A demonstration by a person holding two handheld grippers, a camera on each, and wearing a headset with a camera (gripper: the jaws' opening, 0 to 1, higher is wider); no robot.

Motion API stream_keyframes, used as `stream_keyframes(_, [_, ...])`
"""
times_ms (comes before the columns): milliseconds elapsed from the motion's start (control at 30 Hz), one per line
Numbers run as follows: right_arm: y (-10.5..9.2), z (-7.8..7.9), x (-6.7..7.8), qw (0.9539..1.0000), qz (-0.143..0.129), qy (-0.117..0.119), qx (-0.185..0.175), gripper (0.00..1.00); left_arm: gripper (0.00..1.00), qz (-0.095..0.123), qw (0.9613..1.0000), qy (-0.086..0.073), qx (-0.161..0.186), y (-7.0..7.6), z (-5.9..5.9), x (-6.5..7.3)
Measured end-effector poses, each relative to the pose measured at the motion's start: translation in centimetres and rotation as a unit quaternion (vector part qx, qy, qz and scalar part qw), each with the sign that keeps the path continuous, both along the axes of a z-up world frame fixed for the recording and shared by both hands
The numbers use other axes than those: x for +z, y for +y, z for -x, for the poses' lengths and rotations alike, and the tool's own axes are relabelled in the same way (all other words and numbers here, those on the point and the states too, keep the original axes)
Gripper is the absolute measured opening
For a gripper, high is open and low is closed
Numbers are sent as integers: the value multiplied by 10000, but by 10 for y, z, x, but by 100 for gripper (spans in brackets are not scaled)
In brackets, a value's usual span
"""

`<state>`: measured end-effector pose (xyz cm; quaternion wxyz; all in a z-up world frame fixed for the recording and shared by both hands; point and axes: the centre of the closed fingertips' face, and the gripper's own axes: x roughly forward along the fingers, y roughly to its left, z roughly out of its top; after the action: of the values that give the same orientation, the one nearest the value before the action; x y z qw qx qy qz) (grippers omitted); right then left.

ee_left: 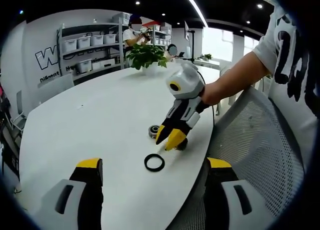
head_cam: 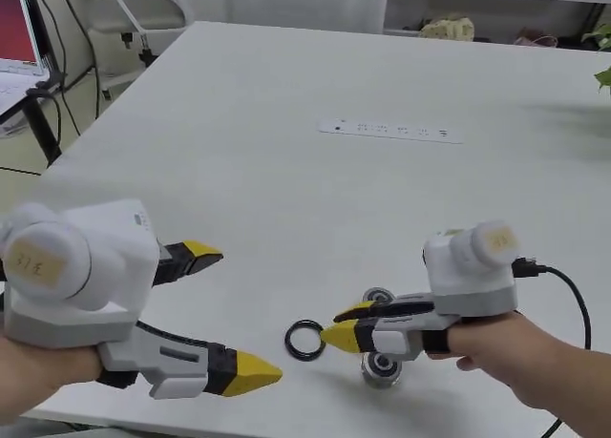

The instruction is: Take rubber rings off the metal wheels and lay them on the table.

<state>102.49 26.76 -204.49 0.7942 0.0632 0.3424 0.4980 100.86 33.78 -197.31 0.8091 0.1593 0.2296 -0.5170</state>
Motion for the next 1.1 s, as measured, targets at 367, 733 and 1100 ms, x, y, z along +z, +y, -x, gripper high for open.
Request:
stream_keyframes(367, [-24,6,11,9993,129,-340,-103,32,81,-5,10000,-9,-19,-4,-1,2])
stream_keyframes(733, [-46,15,21,9970,338,-670,-161,41,81,-30,10000,-13,-25,-6,0,3])
stream_keyframes(1100, [-71,25,25,9939,555,-883,-354,51,81,-73,10000,18,-31,-6,1,1])
